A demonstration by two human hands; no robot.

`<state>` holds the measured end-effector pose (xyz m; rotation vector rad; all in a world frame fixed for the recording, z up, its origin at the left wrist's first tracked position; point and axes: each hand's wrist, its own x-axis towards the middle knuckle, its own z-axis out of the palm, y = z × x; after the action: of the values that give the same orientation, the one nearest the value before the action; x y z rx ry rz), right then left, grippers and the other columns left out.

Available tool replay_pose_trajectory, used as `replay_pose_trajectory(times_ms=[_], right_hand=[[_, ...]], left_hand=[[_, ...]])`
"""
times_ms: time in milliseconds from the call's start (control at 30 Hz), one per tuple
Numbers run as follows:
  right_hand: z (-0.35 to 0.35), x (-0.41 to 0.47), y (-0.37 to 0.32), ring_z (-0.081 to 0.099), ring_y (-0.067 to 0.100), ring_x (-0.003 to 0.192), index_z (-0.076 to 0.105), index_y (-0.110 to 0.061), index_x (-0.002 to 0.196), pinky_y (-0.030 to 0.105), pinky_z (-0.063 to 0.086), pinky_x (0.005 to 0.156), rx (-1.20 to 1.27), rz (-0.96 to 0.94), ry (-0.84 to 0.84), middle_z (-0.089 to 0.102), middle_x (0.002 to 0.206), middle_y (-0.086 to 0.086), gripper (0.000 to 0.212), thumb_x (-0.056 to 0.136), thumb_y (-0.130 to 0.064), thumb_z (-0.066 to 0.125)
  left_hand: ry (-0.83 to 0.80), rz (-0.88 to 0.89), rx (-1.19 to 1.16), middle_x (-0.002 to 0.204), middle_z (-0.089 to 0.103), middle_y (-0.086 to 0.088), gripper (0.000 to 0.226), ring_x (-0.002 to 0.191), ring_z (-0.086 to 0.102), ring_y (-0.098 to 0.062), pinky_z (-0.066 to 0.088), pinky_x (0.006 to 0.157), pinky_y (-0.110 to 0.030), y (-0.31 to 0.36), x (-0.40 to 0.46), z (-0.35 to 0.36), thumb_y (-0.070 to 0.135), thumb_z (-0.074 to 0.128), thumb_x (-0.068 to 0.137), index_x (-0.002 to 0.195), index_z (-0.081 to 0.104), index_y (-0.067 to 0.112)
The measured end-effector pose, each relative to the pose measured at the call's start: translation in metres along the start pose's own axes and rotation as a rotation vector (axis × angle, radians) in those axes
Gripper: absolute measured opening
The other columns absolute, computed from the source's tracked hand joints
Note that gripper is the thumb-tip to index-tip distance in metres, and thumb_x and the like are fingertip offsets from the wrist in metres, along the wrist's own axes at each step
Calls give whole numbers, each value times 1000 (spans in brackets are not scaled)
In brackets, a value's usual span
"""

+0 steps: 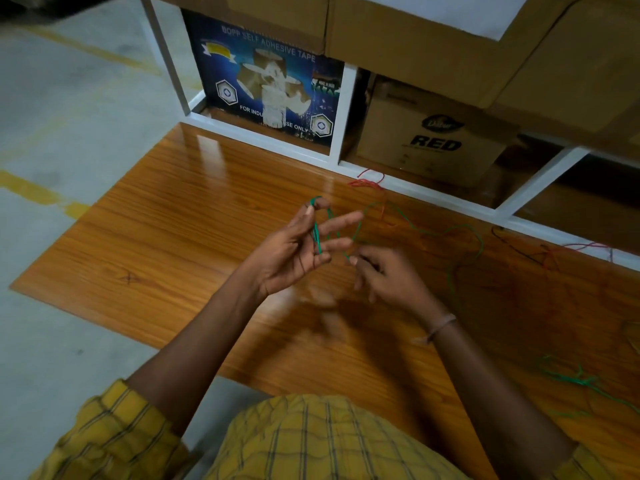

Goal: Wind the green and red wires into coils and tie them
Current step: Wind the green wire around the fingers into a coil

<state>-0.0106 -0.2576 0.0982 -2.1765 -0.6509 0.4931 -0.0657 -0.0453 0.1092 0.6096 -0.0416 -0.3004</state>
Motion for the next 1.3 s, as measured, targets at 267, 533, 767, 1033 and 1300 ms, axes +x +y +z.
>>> replay_pose_trajectory(times_ms=[267,533,767,1033,1300], right_hand=[[-31,-47,-2,73,8,77,74,-24,102,26,53,71,-243,-238,-417,78,77,-5,12,91,-22,69],[-99,-55,-32,64,34,53,63,8,105,38,56,56,308,-161,-363,59,69,26,15,102,-7,61],[-114,-19,-20,30,7,43,66,-2,96,22,36,42,489,-135,-62,33,56,-3,23,109,-14,51],[-80,1,16,41,-2,41,61,4,86,10,30,44,313,-26,213,46,58,-11,31,99,-22,71],[-35,-39,32,27,5,33,58,-11,100,19,39,36,727,235,-211,41,58,2,34,112,-38,41]], left_hand=[[336,131,144,144,59,-24,22,120,59,-40,58,80,-49,-30,16,18,34,37,114,110,57,26],[319,60,800,127,63,-12,23,105,70,-30,55,83,-38,-63,6,42,34,37,115,120,56,23],[213,-46,691,121,72,-26,40,45,58,-21,21,39,-17,-68,-9,56,40,26,116,136,56,22],[15,-49,375,102,62,-16,46,49,40,-10,14,44,-25,-62,-15,68,39,25,115,141,56,16],[-117,56,-2,167,36,-24,49,124,67,-42,60,101,-43,-47,6,79,40,17,116,153,45,25]])
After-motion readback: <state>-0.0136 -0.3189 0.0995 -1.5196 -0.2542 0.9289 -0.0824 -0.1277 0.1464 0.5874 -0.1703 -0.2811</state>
